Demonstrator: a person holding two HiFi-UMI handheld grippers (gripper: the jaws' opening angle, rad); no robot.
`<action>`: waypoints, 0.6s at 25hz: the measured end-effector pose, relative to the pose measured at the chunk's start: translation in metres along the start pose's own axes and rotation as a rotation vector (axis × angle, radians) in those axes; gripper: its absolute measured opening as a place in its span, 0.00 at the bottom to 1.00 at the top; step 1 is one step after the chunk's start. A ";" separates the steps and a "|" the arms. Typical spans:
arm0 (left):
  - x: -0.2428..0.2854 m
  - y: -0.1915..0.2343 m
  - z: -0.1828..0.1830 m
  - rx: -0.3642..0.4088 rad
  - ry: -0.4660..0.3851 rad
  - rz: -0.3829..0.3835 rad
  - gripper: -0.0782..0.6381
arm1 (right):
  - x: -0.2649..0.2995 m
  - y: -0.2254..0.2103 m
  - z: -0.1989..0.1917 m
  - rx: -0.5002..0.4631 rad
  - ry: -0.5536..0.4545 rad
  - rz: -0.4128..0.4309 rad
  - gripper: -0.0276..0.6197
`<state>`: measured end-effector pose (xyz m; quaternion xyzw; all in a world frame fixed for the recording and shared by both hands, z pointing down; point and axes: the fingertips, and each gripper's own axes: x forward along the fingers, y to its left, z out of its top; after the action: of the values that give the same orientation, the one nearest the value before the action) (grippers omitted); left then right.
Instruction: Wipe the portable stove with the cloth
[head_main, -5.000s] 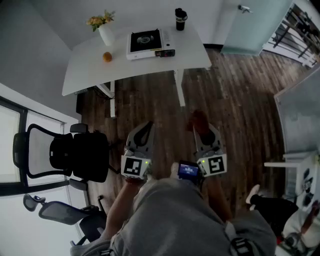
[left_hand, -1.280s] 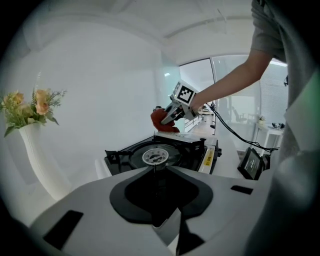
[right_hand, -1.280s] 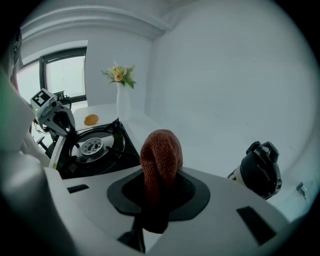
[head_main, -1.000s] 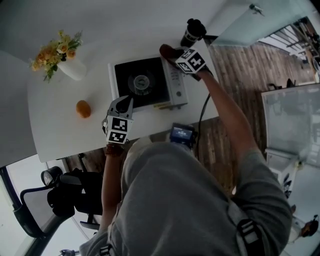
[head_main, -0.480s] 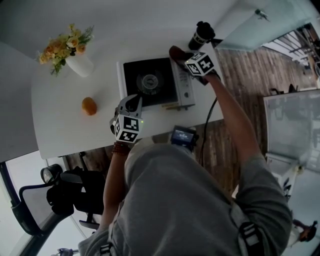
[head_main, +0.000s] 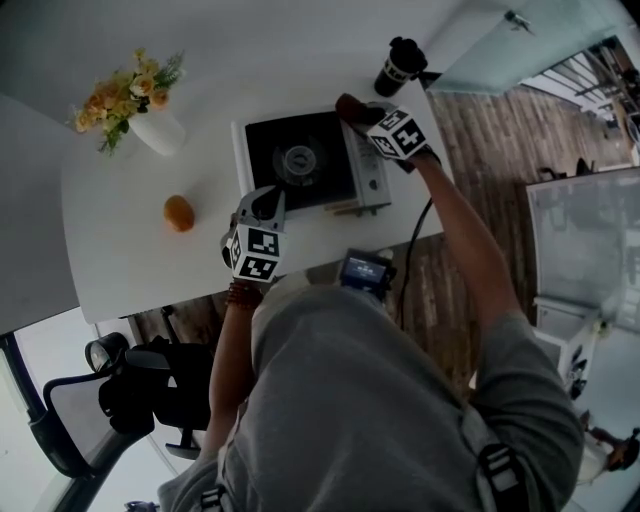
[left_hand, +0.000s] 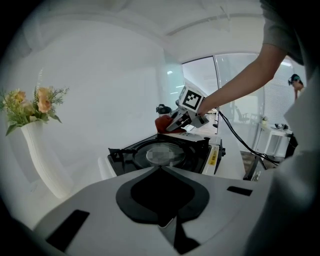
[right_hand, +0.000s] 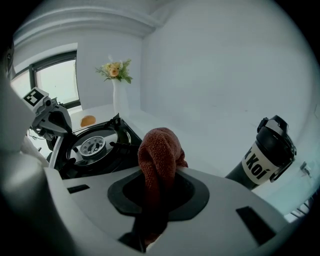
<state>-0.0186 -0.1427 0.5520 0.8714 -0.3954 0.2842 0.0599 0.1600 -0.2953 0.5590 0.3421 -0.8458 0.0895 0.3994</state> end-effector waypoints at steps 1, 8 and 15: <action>0.000 0.000 0.000 -0.003 0.003 -0.002 0.16 | -0.001 0.002 0.000 -0.001 -0.001 0.001 0.16; 0.000 0.000 0.000 -0.006 0.010 -0.008 0.16 | -0.009 0.014 -0.003 0.011 -0.024 0.011 0.16; 0.001 0.000 -0.002 -0.022 0.021 -0.028 0.16 | -0.017 0.028 -0.009 0.001 -0.058 0.004 0.16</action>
<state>-0.0188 -0.1429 0.5539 0.8731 -0.3856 0.2880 0.0775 0.1545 -0.2617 0.5560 0.3430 -0.8577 0.0809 0.3745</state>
